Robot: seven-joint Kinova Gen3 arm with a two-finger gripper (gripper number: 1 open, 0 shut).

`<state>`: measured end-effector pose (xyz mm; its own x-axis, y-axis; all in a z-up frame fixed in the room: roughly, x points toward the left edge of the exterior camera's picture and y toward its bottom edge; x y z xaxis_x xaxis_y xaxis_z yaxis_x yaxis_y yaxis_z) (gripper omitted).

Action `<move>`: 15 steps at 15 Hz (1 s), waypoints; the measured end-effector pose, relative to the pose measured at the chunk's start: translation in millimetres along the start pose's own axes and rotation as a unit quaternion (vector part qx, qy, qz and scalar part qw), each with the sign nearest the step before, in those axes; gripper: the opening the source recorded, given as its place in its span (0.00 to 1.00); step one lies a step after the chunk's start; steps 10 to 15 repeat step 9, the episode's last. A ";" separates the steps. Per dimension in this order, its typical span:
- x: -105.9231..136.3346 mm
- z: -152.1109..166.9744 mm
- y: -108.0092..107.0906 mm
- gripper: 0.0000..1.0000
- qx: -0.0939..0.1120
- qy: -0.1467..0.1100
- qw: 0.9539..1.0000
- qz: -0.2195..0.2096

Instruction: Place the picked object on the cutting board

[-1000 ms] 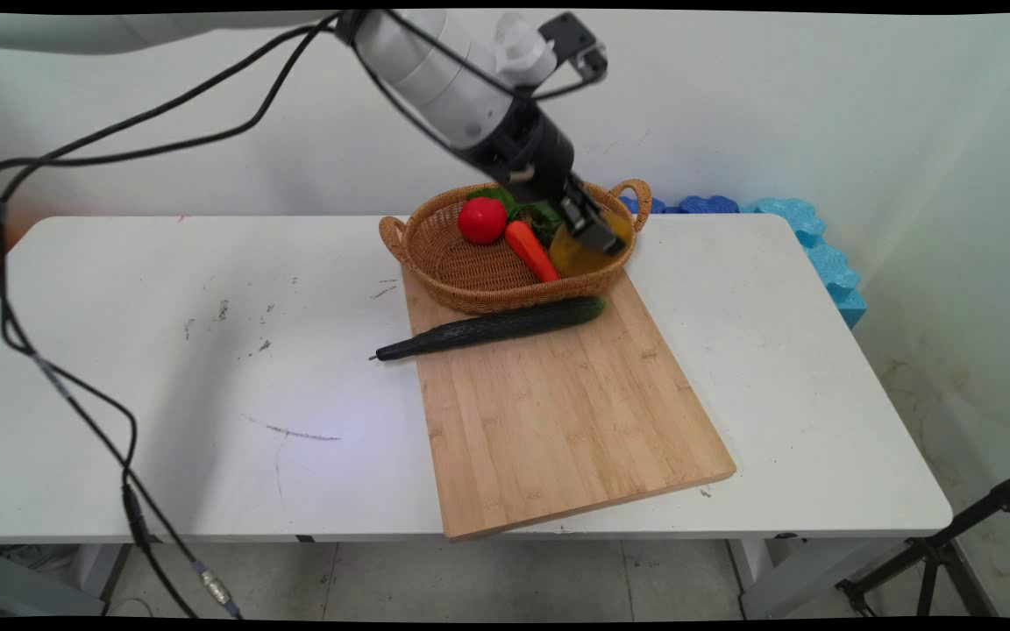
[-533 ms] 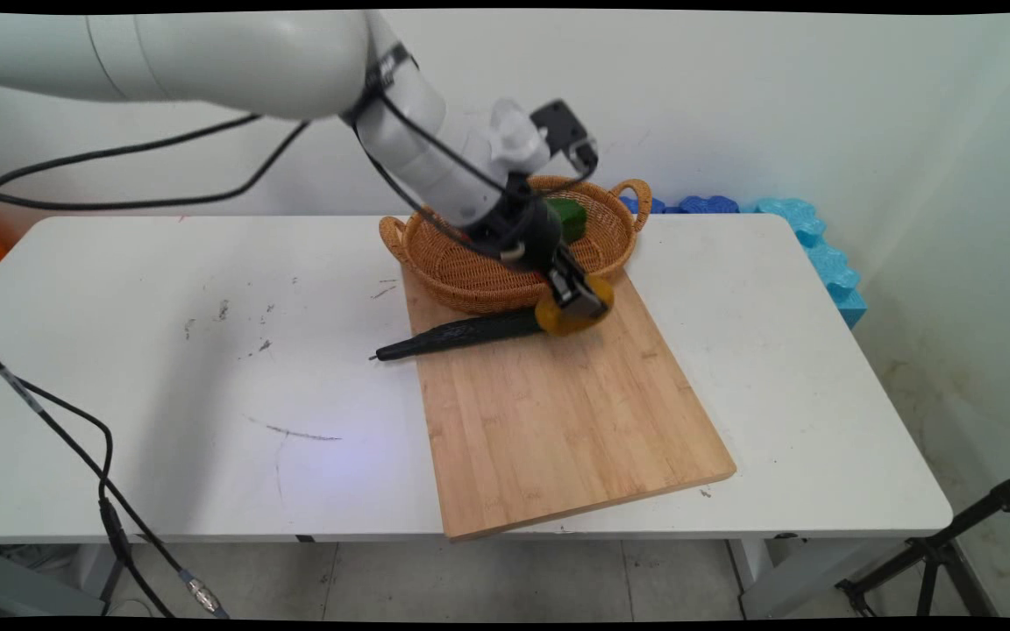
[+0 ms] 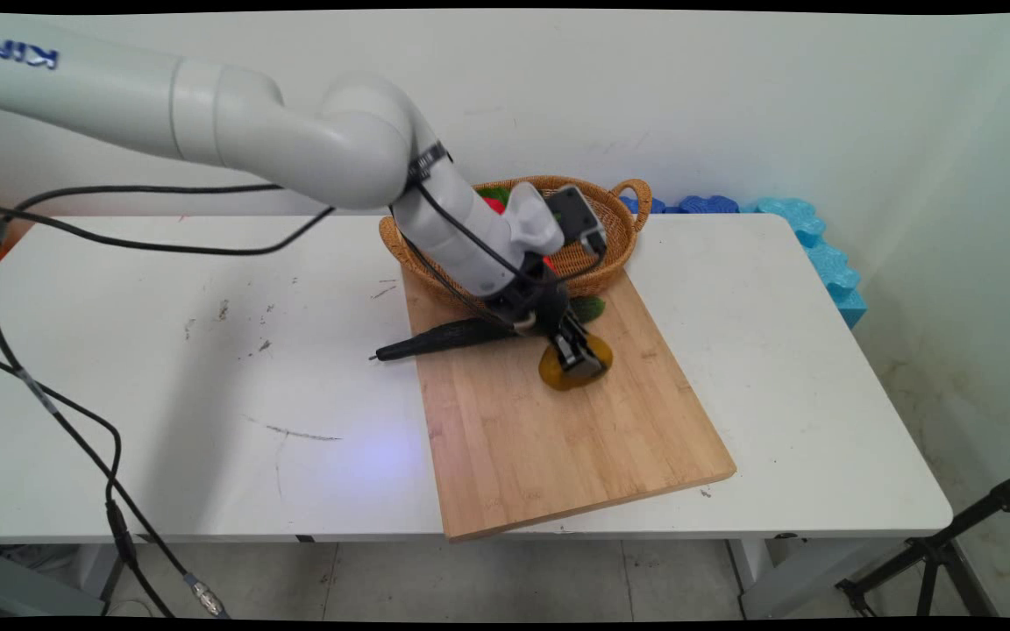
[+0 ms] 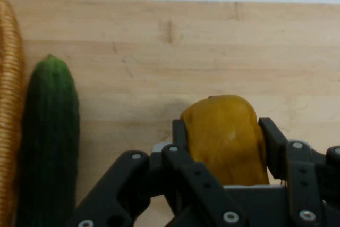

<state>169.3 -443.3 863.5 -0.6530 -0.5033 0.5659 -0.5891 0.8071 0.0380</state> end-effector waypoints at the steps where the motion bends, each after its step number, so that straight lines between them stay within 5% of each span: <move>1: -2.2 7.2 0.5 0.00 -0.001 -0.002 1.000 0.001; 4: -6.8 24.2 1.5 0.00 -0.004 -0.005 1.000 0.004; 5: -7.6 28.8 1.9 1.00 -0.005 -0.005 1.000 0.005; 15: -7.9 38.4 2.5 1.00 -0.007 -0.002 1.000 0.009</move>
